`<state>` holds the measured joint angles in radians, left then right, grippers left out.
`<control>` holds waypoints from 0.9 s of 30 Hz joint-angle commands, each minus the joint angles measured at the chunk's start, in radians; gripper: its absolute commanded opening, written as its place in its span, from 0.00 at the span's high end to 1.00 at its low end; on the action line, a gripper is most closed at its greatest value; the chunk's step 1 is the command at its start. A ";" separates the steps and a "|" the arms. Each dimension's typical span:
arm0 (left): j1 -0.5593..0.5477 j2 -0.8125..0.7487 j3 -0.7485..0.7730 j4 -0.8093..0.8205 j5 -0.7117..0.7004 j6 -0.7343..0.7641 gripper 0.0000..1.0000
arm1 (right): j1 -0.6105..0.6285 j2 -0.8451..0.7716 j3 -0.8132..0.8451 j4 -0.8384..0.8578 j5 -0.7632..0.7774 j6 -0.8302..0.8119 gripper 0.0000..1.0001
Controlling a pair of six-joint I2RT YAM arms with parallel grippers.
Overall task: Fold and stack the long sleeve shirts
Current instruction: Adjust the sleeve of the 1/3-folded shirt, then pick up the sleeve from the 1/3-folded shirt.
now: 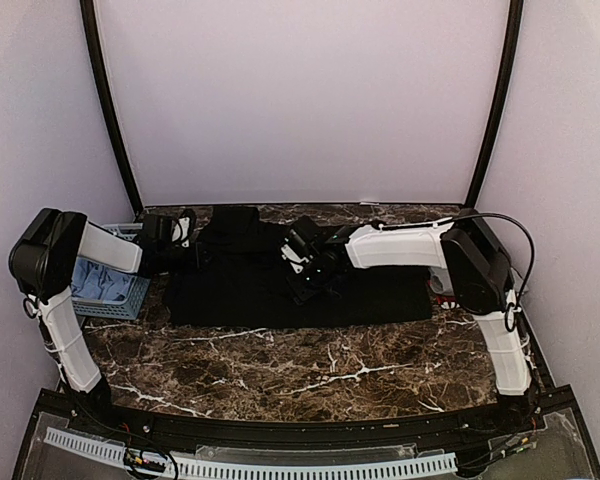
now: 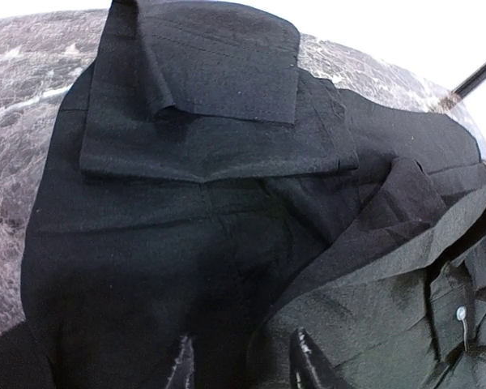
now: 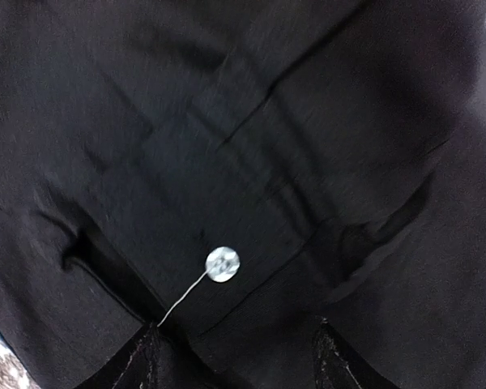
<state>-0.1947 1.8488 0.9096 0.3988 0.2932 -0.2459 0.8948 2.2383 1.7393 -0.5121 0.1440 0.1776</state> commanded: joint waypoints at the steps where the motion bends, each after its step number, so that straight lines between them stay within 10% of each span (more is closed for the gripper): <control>1: 0.000 -0.063 -0.025 0.031 0.017 -0.019 0.54 | 0.000 -0.039 -0.028 0.092 -0.041 0.013 0.39; 16: 0.000 -0.204 -0.072 0.011 0.021 -0.031 0.44 | -0.023 0.009 -0.016 0.100 -0.040 -0.010 0.63; 27: -0.001 -0.261 -0.091 -0.002 0.019 -0.041 0.44 | -0.025 0.025 -0.045 0.106 -0.067 -0.003 0.52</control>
<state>-0.1947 1.6405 0.8364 0.4046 0.3092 -0.2764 0.8757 2.2444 1.7115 -0.4400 0.0875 0.1680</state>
